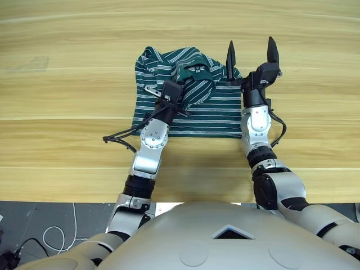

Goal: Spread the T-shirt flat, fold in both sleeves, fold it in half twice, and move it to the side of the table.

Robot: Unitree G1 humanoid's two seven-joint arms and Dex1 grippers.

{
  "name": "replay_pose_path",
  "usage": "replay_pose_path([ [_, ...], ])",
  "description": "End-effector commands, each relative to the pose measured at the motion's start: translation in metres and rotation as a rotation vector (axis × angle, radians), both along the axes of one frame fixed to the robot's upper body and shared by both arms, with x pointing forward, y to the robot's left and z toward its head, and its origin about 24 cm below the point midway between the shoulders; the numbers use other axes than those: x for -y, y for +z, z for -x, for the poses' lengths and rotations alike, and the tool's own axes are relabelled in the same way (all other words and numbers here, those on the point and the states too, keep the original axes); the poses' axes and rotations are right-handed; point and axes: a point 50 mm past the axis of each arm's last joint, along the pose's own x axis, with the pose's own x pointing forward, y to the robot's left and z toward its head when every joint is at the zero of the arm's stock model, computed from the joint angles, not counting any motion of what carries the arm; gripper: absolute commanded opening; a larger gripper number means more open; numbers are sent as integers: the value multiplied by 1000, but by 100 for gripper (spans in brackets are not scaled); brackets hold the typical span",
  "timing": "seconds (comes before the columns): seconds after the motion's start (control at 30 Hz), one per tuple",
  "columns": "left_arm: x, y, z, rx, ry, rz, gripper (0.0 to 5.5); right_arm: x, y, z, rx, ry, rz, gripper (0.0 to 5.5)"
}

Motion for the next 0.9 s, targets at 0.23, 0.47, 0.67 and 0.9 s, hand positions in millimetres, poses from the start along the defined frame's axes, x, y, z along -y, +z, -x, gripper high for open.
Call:
replay_pose_path([
  [0.23, -22, 69, -7, 231, -63, -134, 2, -15, -7, 8, -86, 281, -84, 540],
  [0.47, -30, 89, -11, 240, -143, -219, 2, -43, -10, 46, -218, 703, -65, 540],
  [0.67, -36, 98, -19, 259, -176, -316, 2, -54, 0, 71, -258, 766, -102, 540],
  [0.9, -32, 107, -16, 291, -201, -317, 2, -51, -11, 67, -287, 645, -117, 540],
])
